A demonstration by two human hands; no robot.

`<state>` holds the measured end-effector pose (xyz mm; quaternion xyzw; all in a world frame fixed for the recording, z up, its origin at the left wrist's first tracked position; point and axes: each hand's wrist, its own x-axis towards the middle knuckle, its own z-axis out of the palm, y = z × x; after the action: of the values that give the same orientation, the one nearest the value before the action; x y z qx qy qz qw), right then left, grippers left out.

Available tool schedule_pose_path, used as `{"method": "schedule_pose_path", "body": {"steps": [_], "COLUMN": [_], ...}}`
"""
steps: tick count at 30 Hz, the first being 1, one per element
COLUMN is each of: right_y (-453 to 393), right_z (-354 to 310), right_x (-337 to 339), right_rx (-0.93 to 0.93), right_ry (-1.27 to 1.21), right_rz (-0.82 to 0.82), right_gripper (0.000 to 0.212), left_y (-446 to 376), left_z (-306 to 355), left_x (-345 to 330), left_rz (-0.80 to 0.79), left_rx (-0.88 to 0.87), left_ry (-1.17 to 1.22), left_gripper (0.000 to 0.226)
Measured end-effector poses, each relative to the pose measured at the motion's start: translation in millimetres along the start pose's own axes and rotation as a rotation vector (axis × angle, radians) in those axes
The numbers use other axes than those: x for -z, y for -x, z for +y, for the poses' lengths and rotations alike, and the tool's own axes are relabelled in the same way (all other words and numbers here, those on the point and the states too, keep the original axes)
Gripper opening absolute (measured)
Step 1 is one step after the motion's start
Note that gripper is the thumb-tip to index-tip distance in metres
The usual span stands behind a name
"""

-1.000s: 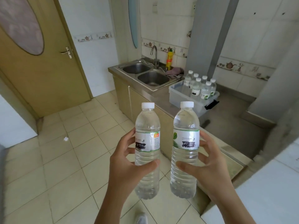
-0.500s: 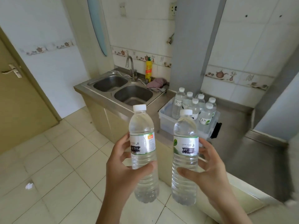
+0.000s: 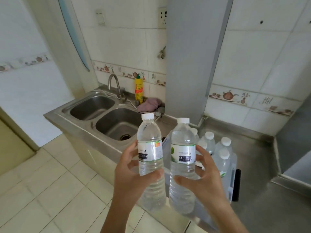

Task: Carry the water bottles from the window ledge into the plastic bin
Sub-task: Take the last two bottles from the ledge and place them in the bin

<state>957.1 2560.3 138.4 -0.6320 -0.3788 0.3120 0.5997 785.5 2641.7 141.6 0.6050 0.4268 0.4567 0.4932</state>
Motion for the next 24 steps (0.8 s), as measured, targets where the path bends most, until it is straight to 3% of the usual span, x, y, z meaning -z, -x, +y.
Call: {"method": "schedule_pose_path", "body": {"steps": [9, 16, 24], "right_y": [-77.7, -115.2, -139.1], "right_z": [19.4, 35.7, 51.8], "right_x": [-7.5, -29.6, -47.3], "right_rx": [-0.057, -0.074, -0.165], "right_ry": [0.036, 0.074, 0.193], "right_rz": [0.105, 0.366, 0.647], "right_gripper": [0.098, 0.093, 0.092], "left_y": [-106.4, -178.7, -222.2], "left_z": [-27.8, -42.0, -74.2], "left_x": [-42.5, -60.2, -87.1], "left_rz": [-0.217, -0.502, -0.693], "left_rx": [0.012, -0.043, -0.024], "left_ry": [-0.005, -0.039, -0.117], "left_gripper": [0.093, 0.092, 0.089]}}
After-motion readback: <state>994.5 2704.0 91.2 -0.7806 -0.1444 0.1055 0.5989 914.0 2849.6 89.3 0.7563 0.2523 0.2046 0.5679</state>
